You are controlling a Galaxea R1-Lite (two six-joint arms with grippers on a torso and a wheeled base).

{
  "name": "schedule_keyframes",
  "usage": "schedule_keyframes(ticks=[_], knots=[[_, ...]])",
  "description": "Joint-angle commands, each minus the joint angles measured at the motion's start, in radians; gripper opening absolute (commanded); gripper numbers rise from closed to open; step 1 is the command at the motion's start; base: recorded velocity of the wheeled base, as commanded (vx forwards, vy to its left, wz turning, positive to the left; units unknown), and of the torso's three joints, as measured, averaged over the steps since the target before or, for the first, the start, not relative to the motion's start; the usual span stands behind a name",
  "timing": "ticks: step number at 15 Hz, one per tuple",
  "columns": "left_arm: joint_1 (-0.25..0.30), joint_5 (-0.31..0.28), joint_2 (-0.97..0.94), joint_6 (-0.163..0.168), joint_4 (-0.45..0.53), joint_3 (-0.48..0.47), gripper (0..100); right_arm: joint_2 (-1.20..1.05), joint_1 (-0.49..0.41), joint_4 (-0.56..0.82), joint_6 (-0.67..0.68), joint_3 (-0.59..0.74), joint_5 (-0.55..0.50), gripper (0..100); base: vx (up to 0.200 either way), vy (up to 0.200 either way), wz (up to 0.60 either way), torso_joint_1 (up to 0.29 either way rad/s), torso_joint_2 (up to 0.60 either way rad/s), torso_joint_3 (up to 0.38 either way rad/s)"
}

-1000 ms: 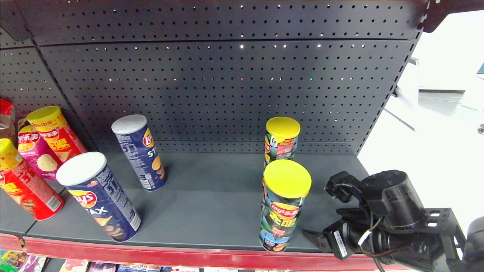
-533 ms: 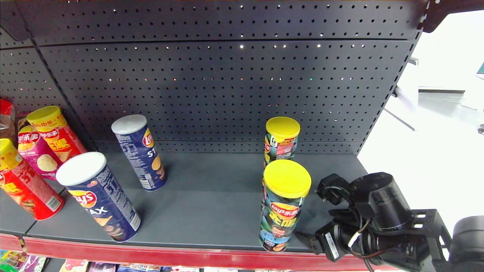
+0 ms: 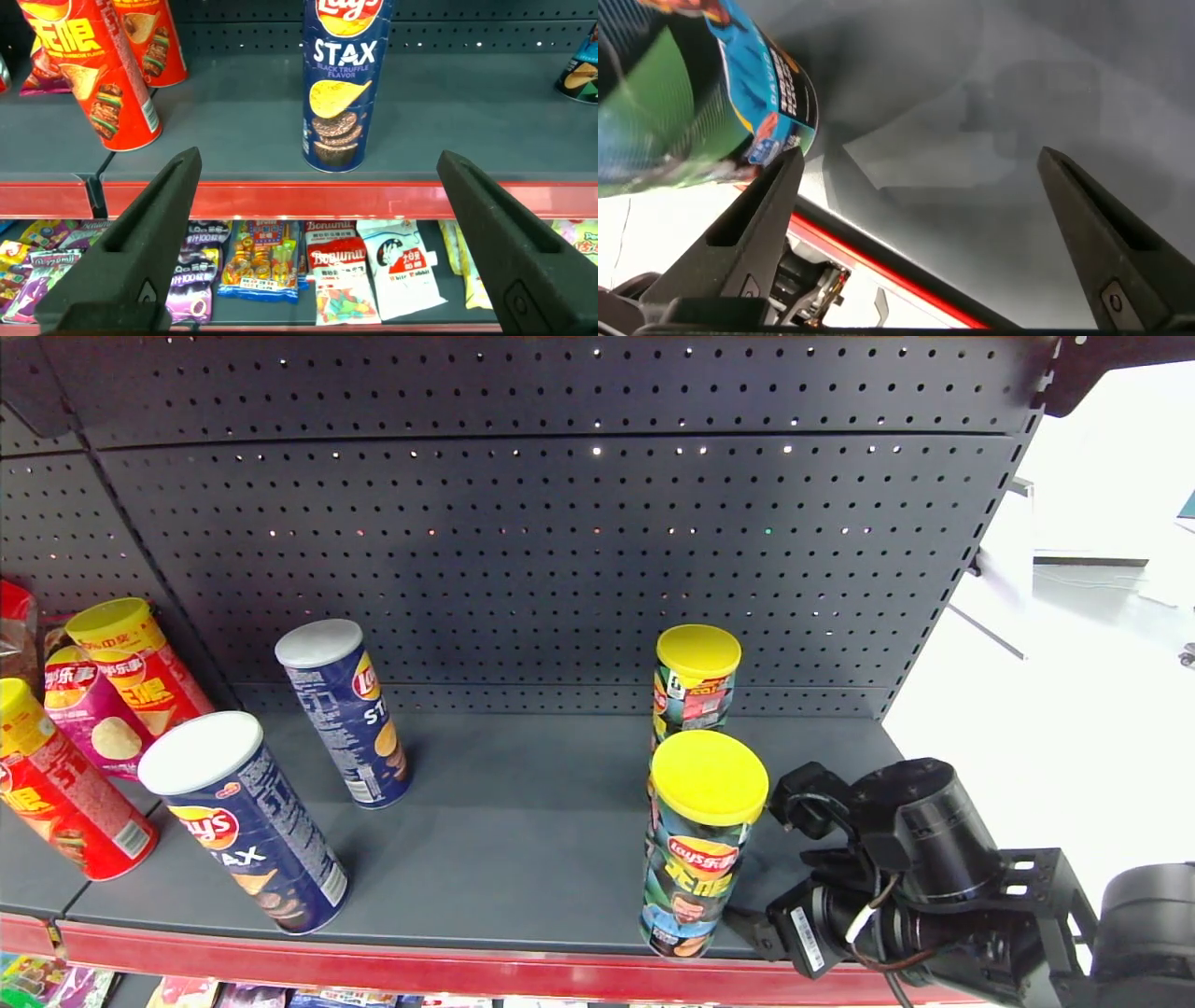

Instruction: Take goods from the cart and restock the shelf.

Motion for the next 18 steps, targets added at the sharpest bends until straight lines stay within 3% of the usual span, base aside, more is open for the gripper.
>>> schedule_keyframes(ticks=[1, 10, 14, 16, 18], knots=[[0.0, 0.0, 0.0, 0.001, 0.0, 0.0, 100, 0.004, 0.003, 0.0, 0.0, -0.003, 0.0, 100, 0.0, 0.0, 0.0, 0.0, 0.0, 0.0], [0.0, 0.0, 0.0, 0.001, 0.0, 0.0, 100, 0.014, 0.015, -0.001, 0.003, -0.002, -0.023, 100, 0.0, 0.0, 0.0, 0.0, 0.0, 0.0], [0.0, 0.0, 0.0, -0.001, 0.0, 0.0, 100, -0.114, -0.028, 0.0, 0.0, 0.038, -0.063, 100, 0.0, 0.0, 0.0, 0.0, 0.0, 0.0], [0.0, 0.0, 0.0, -0.001, 0.0, 0.0, 100, -0.287, -0.122, 0.003, -0.061, 0.118, -0.054, 100, 0.0, 0.0, 0.0, 0.0, 0.0, 0.0], [0.0, 0.0, 0.0, -0.001, 0.0, 0.0, 100, -0.459, -0.292, 0.008, -0.19, 0.162, 0.021, 100, 0.0, 0.0, 0.0, 0.0, 0.0, 0.0]])
